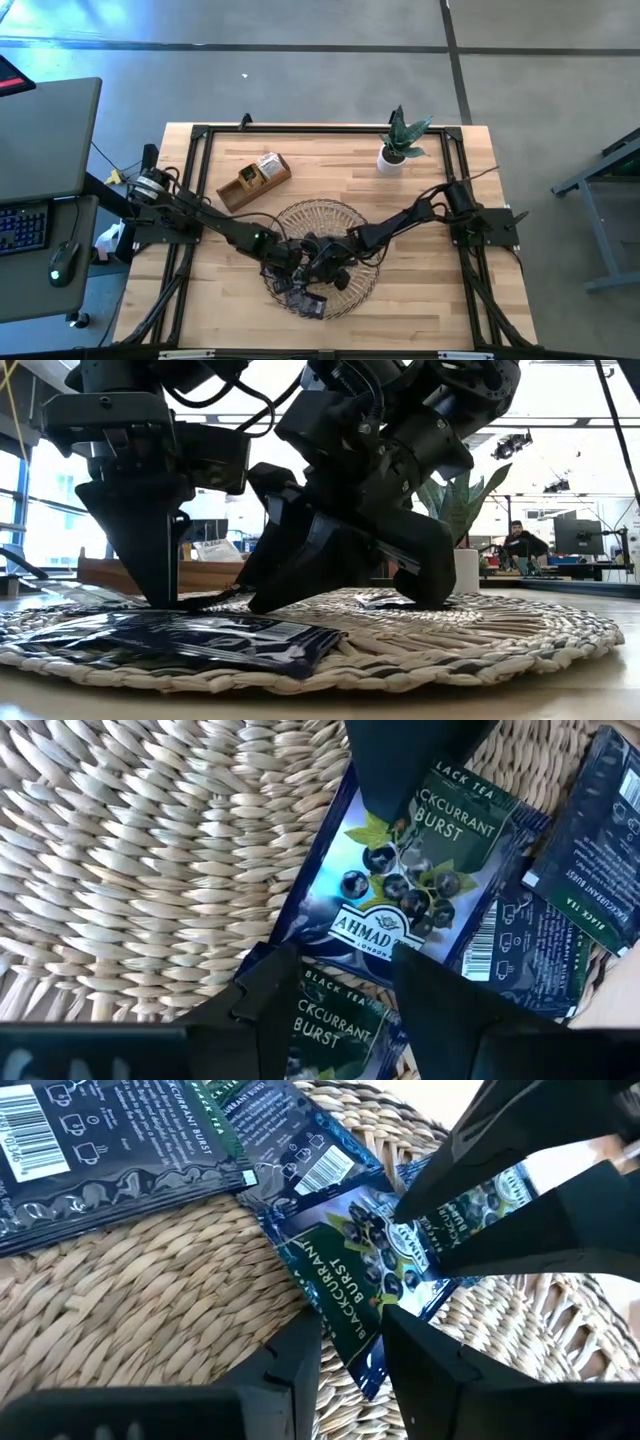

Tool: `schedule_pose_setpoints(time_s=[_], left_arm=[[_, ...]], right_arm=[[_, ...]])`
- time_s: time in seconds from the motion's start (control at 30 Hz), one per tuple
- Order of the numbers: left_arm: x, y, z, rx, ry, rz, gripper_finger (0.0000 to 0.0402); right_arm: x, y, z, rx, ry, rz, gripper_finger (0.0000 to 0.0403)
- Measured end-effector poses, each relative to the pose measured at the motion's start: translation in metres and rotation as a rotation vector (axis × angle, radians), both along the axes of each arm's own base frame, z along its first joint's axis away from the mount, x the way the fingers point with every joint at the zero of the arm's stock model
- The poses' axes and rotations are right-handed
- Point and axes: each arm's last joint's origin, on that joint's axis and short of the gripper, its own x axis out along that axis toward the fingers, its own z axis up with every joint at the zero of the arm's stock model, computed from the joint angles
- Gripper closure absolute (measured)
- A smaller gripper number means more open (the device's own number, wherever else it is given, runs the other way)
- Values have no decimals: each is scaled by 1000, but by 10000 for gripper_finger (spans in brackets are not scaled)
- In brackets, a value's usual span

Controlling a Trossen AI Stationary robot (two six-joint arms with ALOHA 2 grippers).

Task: Pick & Place Tea
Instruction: Put the black tea bag into the left compartment of the wooden organizer

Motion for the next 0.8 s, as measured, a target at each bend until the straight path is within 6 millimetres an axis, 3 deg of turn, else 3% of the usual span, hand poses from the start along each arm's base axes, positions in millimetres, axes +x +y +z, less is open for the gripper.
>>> schedule_pose_setpoints(time_s=[0.27,0.43,0.6,0.8], left_arm=[[-2,0,3,31,-8,-5,241],[-3,1,7,57,-22,-7,241],[-8,4,26,79,-86,-17,241],[-19,11,65,137,-234,-52,241]], right_arm=[[-2,1,7,-85,-24,-1,329],[-6,8,33,-221,-99,-2,387],[-19,14,52,-295,-56,43,390],[-38,17,78,-279,-12,186,399]])
